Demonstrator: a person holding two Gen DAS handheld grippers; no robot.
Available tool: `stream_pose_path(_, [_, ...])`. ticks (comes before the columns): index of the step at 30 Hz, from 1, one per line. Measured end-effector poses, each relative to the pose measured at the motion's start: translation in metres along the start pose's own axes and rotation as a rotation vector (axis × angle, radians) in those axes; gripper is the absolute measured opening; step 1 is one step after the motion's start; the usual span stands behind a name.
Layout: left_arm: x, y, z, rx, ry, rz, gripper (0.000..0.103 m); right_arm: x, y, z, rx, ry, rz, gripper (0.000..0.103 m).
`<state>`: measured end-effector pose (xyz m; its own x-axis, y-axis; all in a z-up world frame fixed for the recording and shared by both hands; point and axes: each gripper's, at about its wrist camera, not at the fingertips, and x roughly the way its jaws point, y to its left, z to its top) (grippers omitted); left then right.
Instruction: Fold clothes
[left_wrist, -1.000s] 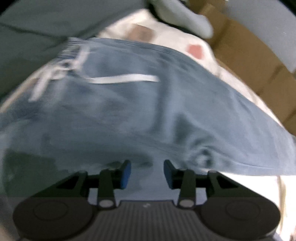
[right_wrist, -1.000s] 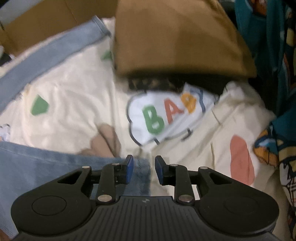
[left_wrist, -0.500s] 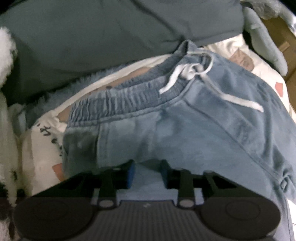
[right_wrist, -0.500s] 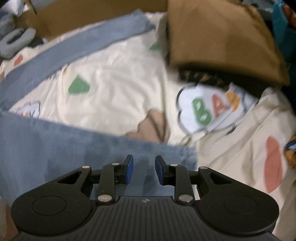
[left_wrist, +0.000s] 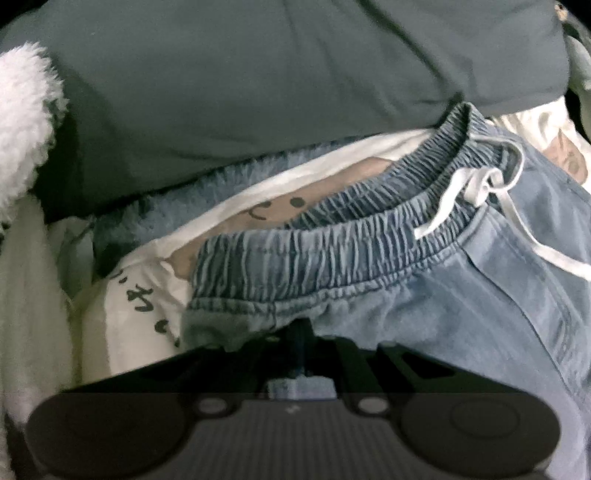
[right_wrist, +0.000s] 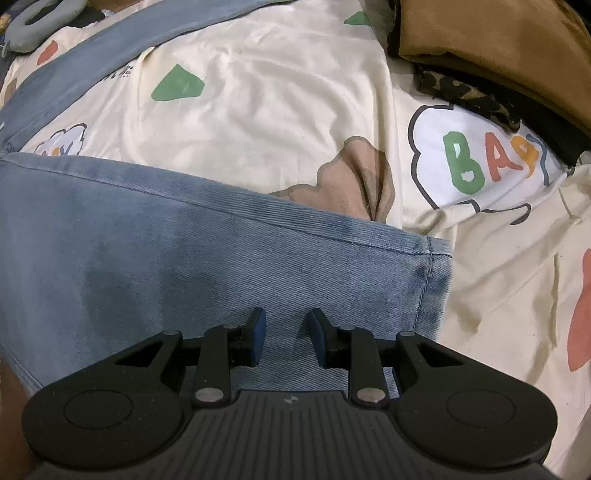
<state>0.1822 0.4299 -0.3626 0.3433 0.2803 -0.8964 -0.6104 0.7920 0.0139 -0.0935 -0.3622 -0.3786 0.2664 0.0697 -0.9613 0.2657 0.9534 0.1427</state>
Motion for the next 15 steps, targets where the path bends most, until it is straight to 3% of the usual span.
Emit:
stream_pose_path(3, [-0.008,-0.001,0.001,-0.031,0.030,-0.008,0.006,-0.001,-0.003,0.002,0.010,0.015,0.007,0.033])
stream_pose_path(4, [-0.014,-0.002,0.001,-0.038,0.032,-0.020,0.012,-0.002,-0.005,0.004,0.016,0.020,0.007,0.033])
stream_pose_path(6, [-0.026,-0.004,0.001,-0.043,0.031,-0.044,0.037,-0.005,-0.006,0.006,0.018,0.021,0.001,0.033])
stream_pose_path(8, [-0.040,-0.014,0.001,0.000,0.020,-0.088,0.043,-0.010,-0.007,0.008,0.009,0.005,-0.007,0.033])
stream_pose_path(11, [-0.054,-0.031,0.003,0.054,0.013,-0.137,0.043,-0.010,-0.007,0.009,0.004,0.005,-0.008,0.033])
stream_pose_path(15, [-0.065,-0.053,0.014,0.046,-0.015,-0.189,0.043,-0.006,-0.007,0.010,0.000,0.014,-0.006,0.033])
